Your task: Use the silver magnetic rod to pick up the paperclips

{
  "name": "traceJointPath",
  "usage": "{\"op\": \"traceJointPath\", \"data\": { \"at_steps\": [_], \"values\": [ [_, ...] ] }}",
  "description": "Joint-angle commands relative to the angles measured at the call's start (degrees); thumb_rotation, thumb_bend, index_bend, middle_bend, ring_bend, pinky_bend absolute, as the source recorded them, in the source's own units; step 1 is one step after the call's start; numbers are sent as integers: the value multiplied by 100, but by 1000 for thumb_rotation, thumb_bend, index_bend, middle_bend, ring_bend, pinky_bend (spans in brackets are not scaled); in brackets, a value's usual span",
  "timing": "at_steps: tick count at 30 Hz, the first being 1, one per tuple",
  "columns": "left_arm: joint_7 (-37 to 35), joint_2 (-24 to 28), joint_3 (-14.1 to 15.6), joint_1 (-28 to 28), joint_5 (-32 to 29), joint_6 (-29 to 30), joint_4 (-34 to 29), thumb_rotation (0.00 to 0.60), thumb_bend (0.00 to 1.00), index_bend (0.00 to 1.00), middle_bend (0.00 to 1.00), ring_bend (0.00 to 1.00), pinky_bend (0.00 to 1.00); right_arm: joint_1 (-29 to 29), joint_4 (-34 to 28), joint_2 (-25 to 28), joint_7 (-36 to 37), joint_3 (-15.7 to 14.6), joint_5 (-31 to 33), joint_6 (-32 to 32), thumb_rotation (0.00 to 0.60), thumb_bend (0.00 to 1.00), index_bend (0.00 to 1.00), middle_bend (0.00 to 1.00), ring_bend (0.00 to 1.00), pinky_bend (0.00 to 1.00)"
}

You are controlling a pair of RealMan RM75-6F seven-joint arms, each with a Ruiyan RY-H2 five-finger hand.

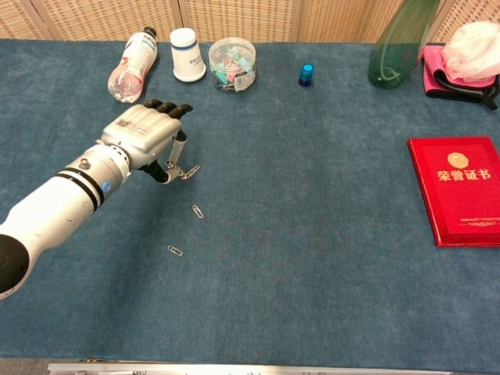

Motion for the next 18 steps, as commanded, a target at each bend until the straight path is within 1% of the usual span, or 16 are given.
{"op": "traceJointPath", "data": {
  "at_steps": [1, 10, 18],
  "values": [
    [-5, -37, -8, -48, -32, -12, 39, 600, 323, 562, 0, 0, 47, 1, 1, 0, 0, -2, -2, -5, 600, 141, 269, 219, 161, 288],
    [-32, -39, 44, -131, 11, 61, -55, 600, 323, 562, 0, 0, 47, 18, 6, -4, -12, 1, 19, -51, 600, 141, 269, 220, 161, 288],
    [0, -90, 34, -243, 13, 93, -105, 600, 323, 562, 0, 0, 47, 22, -8, -13, -48, -10, -2, -52, 600, 141, 269, 220, 161, 288]
  ]
}}
